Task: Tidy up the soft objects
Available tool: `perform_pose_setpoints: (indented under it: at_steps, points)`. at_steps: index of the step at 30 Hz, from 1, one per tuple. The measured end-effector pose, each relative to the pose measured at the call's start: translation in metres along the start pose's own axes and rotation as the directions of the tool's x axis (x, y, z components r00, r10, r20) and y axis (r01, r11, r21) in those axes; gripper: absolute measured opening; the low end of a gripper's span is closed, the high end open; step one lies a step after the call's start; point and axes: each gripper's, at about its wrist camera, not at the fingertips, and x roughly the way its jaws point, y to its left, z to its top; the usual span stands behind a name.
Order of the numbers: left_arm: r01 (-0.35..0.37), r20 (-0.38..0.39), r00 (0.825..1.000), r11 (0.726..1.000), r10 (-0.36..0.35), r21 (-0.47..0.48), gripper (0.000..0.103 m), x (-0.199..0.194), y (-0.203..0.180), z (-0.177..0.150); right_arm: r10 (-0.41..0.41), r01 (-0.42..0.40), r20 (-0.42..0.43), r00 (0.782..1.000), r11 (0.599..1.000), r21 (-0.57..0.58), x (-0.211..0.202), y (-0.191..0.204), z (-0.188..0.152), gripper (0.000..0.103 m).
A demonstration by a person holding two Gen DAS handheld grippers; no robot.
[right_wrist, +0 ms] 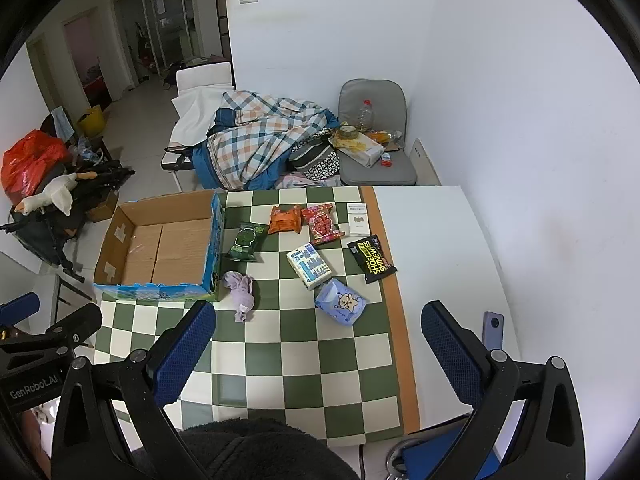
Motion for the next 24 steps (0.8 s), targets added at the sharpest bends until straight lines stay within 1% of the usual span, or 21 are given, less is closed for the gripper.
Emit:
perform_pose_setpoints:
  at_steps: [2, 11, 19, 24]
  points:
    - [0.002, -0.001, 1.000, 1.000, -0.002, -0.005, 0.103, 0.005, 0.000, -0.002, 0.000, 0.000, -0.004, 1.000, 1.000, -0.006, 0.005, -0.002, 0.006, 0.103]
    - [0.010, 0.005, 1.000, 1.000, -0.010, -0.013, 0.103, 0.006, -0.002, -0.003, 0.002, -0.002, -0.002, 1.000, 1.000, -0.011, 0.008, 0.000, 0.008, 0.103]
    - [0.021, 0.003, 1.000, 1.000, -0.021, -0.012, 0.103, 0.005, 0.002, 0.004, 0.000, 0.000, -0.002, 1.000, 1.000, -0.012, 0.012, 0.001, 0.013, 0.103]
    - [0.022, 0.004, 1.000, 1.000, -0.022, -0.012, 0.103, 0.004, 0.002, 0.004, -0.005, 0.005, 0.005, 1.000, 1.000, -0.012, 0.006, 0.003, 0.014, 0.103]
